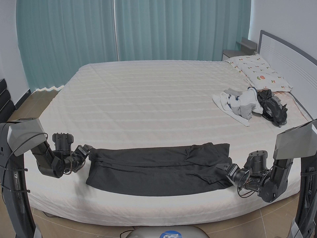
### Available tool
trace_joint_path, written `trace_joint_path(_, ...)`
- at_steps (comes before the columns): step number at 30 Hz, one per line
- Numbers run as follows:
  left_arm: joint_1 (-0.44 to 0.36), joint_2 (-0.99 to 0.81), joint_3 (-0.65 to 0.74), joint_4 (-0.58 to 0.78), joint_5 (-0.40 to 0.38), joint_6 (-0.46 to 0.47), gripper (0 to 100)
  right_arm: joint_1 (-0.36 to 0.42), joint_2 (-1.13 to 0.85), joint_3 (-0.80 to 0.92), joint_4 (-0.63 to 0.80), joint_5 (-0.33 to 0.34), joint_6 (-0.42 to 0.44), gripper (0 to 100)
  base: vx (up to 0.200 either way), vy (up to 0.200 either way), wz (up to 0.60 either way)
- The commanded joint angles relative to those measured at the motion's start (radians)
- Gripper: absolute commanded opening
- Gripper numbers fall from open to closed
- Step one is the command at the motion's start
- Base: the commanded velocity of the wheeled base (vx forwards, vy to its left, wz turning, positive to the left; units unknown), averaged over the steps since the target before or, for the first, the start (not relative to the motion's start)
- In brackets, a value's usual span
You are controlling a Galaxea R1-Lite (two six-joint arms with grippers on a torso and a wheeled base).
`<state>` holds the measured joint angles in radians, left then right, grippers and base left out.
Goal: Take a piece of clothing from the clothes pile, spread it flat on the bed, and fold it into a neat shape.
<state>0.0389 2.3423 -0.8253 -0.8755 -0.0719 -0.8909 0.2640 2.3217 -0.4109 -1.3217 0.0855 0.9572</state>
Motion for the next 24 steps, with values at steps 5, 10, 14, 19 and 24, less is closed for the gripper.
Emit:
trace_joint_path(5, 0.001, 0.000, -0.001, 0.000, 0.000, 0.000, 100, 0.000, 0.024, -0.002, -0.001, -0.001, 0.000, 100, 0.000, 0.000, 0.00)
trace_joint_path(10, 0.001, 0.000, -0.001, 0.000, 0.000, 0.000, 100, -0.002, 0.045, -0.013, -0.040, -0.006, 0.002, 100, 0.000, 0.000, 0.00)
trace_joint_path(14, 0.001, 0.000, -0.001, 0.000, 0.001, 0.000, 100, -0.002, 0.056, -0.003, -0.062, -0.006, -0.002, 0, 0.000, 0.000, 0.00)
trace_joint_path(19, 0.001, 0.000, -0.003, 0.000, 0.001, 0.000, 100, -0.002, 0.056, 0.004, -0.062, -0.012, -0.002, 0, 0.000, 0.000, 0.00)
trace_joint_path(24, 0.001, 0.000, -0.003, 0.000, 0.001, 0.000, 100, 0.000, 0.039, 0.033, -0.065, -0.027, 0.000, 0, 0.000, 0.000, 0.00)
